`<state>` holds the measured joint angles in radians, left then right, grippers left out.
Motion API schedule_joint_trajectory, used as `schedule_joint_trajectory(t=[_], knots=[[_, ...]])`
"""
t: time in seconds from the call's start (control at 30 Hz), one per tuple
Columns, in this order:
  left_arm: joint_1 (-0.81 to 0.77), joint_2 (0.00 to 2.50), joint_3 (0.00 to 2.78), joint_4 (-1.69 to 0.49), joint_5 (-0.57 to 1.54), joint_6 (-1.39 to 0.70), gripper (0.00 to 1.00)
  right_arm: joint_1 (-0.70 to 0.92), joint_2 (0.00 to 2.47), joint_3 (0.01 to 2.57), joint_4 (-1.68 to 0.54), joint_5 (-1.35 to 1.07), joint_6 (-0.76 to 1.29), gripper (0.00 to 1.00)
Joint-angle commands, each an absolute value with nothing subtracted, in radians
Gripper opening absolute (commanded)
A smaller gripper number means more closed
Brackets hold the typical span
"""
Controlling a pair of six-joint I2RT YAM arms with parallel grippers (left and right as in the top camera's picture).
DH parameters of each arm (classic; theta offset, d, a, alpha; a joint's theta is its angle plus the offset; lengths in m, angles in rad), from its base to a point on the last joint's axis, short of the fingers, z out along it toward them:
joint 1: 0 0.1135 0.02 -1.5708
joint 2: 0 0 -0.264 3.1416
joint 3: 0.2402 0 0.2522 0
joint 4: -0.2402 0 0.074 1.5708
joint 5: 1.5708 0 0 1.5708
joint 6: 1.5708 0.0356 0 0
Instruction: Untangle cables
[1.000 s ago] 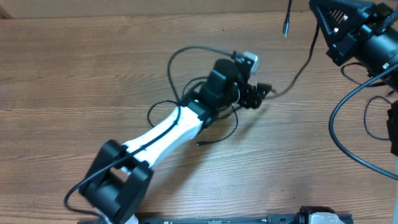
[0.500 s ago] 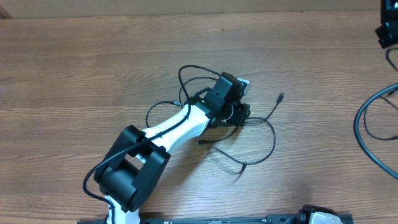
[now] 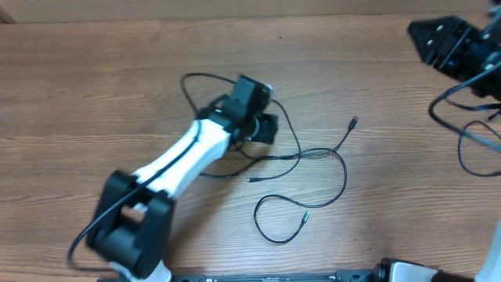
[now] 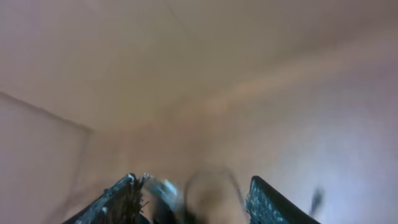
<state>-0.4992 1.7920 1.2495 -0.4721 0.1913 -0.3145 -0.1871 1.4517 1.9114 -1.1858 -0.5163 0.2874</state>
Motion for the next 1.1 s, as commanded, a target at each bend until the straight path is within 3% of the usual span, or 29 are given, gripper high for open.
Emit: schedule_joint_trajectory(t=[0.0, 0.13, 0.2, 0.4, 0.5, 0.63, 0.67, 0.8, 0.97, 1.07], knots=[[-0.433, 1.625, 1.260, -0.495, 0.183, -0.322, 0.64, -0.134, 1.553, 1.911, -1.286, -0.514, 0.243, 0.56], [-0.363, 1.533, 1.260, -0.532, 0.175, -0.367, 0.71, -0.038, 1.659, 1.881, -1.347, -0.517, 0.143, 0.57], [-0.327, 1.507, 1.260, -0.564, 0.172, -0.435, 0.72, 0.019, 1.705, 1.868, -1.348, -0.516, 0.083, 0.62], [-0.185, 1.493, 1.260, -0.703, 0.154, -0.636, 0.89, 0.179, 1.840, 1.865, -1.356, -0.512, -0.088, 0.75], [-0.093, 1.494, 1.260, -0.780, 0.198, -0.752, 1.00, 0.234, 1.880, 1.865, -1.383, -0.505, -0.114, 0.75], [-0.016, 1.494, 1.259, -0.810, 0.449, -0.719, 1.00, 0.295, 1.900, 1.865, -1.418, -0.467, -0.177, 0.86], [-0.011, 1.494, 1.259, -0.813, 0.469, -0.673, 1.00, 0.310, 1.900, 1.865, -1.417, -0.437, -0.177, 1.00], [-0.028, 1.499, 1.258, -0.901, 0.442, -0.706, 1.00, 0.325, 1.900, 1.865, -1.418, -0.415, -0.146, 1.00], [-0.113, 1.499, 1.234, -1.101, 0.234, -1.090, 0.99, 0.307, 1.900, 1.865, -1.424, -0.337, -0.041, 1.00], [-0.193, 1.500, 1.189, -1.107, 0.231, -1.350, 0.90, 0.282, 1.900, 1.865, -1.434, -0.258, 0.049, 1.00]])
